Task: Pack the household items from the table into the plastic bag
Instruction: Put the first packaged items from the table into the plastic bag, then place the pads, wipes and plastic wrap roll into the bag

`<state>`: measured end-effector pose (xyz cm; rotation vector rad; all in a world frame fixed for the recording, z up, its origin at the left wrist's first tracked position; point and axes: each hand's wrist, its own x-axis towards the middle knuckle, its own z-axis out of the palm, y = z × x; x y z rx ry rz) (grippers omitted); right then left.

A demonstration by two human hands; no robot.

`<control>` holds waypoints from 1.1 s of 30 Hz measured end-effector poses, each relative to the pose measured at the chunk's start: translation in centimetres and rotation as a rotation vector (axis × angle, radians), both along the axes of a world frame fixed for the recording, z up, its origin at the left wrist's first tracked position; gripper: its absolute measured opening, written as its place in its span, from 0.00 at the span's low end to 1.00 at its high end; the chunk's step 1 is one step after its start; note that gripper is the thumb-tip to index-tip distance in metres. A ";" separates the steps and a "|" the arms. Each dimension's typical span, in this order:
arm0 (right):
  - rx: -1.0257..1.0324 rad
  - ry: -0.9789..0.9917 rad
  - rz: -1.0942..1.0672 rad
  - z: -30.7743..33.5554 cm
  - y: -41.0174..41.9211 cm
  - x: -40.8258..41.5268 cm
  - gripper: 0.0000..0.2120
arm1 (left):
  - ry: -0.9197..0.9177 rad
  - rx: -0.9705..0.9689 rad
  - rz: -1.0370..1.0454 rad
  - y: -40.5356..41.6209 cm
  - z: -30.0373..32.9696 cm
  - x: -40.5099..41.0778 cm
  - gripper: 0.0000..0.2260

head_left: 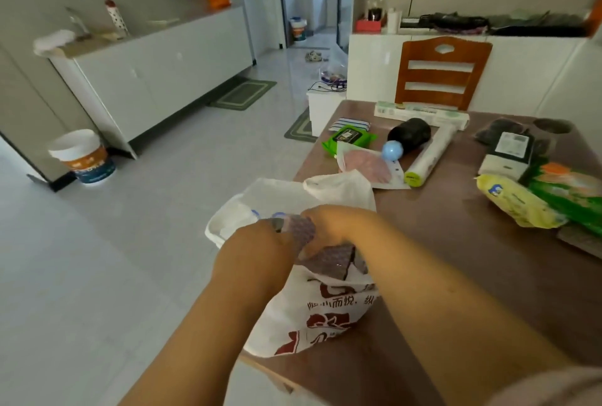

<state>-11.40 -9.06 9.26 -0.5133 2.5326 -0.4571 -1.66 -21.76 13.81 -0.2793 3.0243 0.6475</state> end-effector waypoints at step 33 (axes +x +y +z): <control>-0.277 0.479 -1.442 -2.4 25.2 -1.6 0.18 | 0.018 0.426 -0.184 11.3 -3.4 -16.2 0.12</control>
